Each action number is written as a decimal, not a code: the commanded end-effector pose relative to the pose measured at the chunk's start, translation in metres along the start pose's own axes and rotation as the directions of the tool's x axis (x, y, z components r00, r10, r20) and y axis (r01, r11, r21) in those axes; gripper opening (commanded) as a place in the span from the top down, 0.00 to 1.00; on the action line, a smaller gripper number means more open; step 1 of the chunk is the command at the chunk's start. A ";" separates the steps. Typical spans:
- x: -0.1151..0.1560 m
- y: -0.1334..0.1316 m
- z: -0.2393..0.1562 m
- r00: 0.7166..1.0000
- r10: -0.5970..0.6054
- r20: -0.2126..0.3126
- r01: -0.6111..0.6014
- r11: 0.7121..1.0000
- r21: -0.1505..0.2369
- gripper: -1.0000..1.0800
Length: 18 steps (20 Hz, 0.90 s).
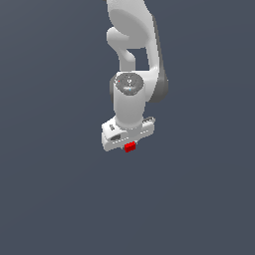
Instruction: Pick up the red cube and move it to a goal position.
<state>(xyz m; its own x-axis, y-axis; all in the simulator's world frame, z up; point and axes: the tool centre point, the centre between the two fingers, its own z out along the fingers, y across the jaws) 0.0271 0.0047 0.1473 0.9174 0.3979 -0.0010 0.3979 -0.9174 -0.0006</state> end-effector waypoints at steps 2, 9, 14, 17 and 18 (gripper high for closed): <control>-0.006 0.014 -0.042 1.000 0.000 -0.001 0.000 1.000 0.000 1.00; -0.018 0.043 -0.123 1.000 -0.001 -0.001 0.001 1.000 0.001 1.00; -0.024 0.061 -0.172 1.000 -0.001 -0.001 0.001 1.000 0.001 1.00; -0.026 0.069 -0.193 1.000 -0.001 -0.001 0.001 1.000 0.001 1.00; -0.027 0.072 -0.200 1.000 0.000 -0.001 0.000 1.000 0.000 1.00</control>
<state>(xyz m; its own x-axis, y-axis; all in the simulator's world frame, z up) 0.0312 -0.0678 0.3365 0.9175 0.3976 0.0014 0.3976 -0.9175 -0.0004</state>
